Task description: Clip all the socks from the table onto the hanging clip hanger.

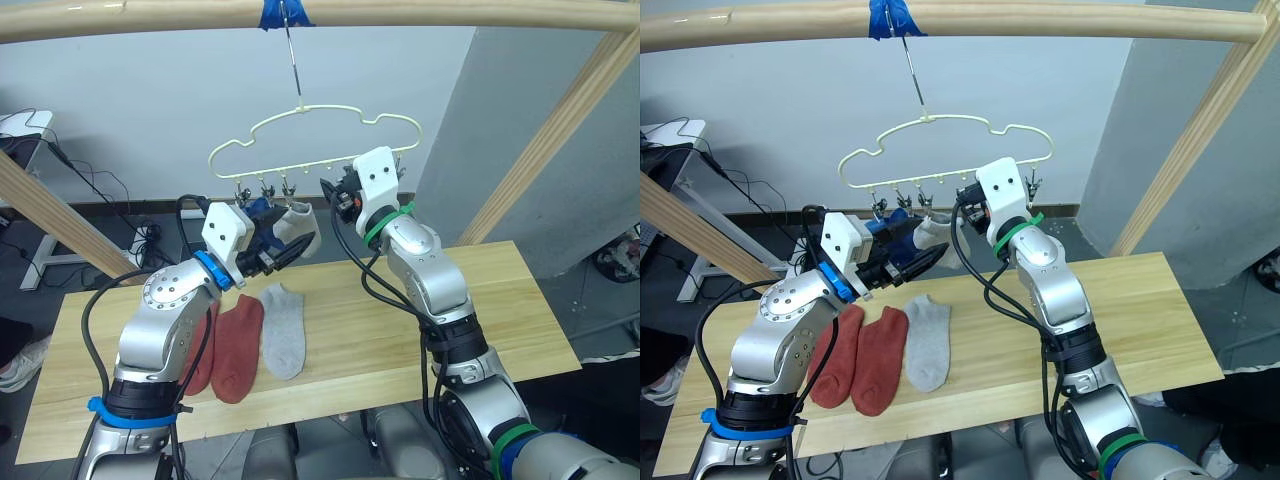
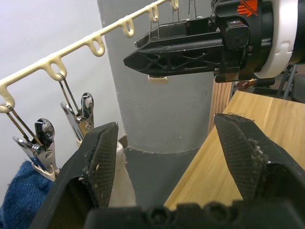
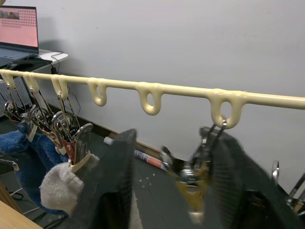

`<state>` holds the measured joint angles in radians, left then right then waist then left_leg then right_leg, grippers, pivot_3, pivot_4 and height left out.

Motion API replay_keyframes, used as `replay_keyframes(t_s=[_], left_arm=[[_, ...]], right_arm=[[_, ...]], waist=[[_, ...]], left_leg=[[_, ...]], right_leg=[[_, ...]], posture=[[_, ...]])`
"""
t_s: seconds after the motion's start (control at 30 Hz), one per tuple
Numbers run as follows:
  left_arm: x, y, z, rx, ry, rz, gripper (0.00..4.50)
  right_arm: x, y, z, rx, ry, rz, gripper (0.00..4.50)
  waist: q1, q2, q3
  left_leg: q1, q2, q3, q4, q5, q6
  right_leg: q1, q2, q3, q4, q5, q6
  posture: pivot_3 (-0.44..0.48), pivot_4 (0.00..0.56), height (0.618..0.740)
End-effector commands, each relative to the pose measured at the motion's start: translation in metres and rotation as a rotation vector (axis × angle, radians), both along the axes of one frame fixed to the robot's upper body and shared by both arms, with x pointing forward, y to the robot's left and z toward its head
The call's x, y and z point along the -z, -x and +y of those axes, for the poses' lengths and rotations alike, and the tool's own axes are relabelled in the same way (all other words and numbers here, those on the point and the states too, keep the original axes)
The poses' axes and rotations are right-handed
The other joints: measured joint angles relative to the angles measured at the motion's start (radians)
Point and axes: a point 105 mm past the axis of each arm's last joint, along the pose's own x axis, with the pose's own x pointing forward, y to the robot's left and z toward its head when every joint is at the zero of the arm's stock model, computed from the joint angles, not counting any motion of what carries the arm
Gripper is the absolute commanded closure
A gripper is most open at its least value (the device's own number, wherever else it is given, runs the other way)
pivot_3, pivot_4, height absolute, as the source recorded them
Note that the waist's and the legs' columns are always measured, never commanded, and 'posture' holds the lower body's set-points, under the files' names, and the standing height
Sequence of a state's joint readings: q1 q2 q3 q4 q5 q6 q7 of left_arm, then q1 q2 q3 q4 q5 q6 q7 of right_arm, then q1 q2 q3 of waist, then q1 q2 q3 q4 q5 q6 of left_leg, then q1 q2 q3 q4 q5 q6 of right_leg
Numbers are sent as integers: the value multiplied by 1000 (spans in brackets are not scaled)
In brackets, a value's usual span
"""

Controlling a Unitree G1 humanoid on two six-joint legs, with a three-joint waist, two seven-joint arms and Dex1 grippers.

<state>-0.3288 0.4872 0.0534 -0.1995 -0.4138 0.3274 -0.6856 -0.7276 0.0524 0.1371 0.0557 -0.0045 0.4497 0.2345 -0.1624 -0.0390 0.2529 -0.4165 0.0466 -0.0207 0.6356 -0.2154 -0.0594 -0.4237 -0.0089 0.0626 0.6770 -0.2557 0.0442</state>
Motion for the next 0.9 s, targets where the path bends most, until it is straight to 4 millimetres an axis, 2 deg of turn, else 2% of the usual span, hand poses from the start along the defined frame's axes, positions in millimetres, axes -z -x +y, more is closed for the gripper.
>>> replay_keyframes(t_s=[0.03,0.13,0.2,0.33,0.47,0.5,0.57,0.67,0.77,0.9], left_arm=[[-8,5,-4,-3,-6,-40,969],[-3,7,-4,-30,-6,-30,969],[2,10,-3,-51,-4,-16,969],[21,17,-4,-113,-15,32,969],[56,22,2,-247,-46,141,99],[72,22,4,-298,-51,200,40],[94,21,6,-373,-66,279,40],[113,19,3,-428,-61,362,40],[127,14,1,-463,-49,426,40],[140,2,10,-563,-62,459,40]], right_arm=[[-16,2,0,-7,-50,-46,3463],[-16,2,-1,-5,-53,-46,4235],[-17,1,-1,-4,-54,-45,4493],[-17,1,-2,-2,-58,-44,4493],[-18,1,-2,-2,-60,-43,4500],[-18,1,-3,-3,-61,-41,4500],[-18,1,-3,-6,-60,-36,4500],[-17,2,-4,-14,-54,-28,4500],[-15,4,-3,-25,-46,-20,4500],[-14,5,-1,-38,-40,-14,4500]], waist=[[0,0,0],[0,0,0],[0,0,0],[0,0,0],[1,0,0],[1,0,0],[1,0,0],[2,0,0],[6,0,0],[8,1,0]], left_leg=[[0,0,0,0,0,0],[0,0,0,0,0,0],[0,0,0,0,0,0],[0,0,0,0,0,0],[0,0,0,0,0,0],[0,0,0,0,0,0],[0,0,0,0,0,0],[0,0,-1,0,0,0],[1,0,0,0,0,0],[1,0,0,0,0,0]], right_leg=[[0,0,0,0,0,0],[0,0,0,0,0,0],[0,0,0,0,0,0],[0,0,0,0,0,0],[0,0,0,0,0,0],[0,0,1,0,0,0],[0,0,0,0,0,0],[0,0,0,1,-1,1],[0,0,0,1,-2,4],[0,0,0,1,-2,4]], posture=[[-171,216,740],[-170,217,740],[-170,218,740],[-169,218,740],[-168,229,740],[-165,234,740],[-168,244,740],[-169,252,740],[-173,258,740],[-175,262,740]])
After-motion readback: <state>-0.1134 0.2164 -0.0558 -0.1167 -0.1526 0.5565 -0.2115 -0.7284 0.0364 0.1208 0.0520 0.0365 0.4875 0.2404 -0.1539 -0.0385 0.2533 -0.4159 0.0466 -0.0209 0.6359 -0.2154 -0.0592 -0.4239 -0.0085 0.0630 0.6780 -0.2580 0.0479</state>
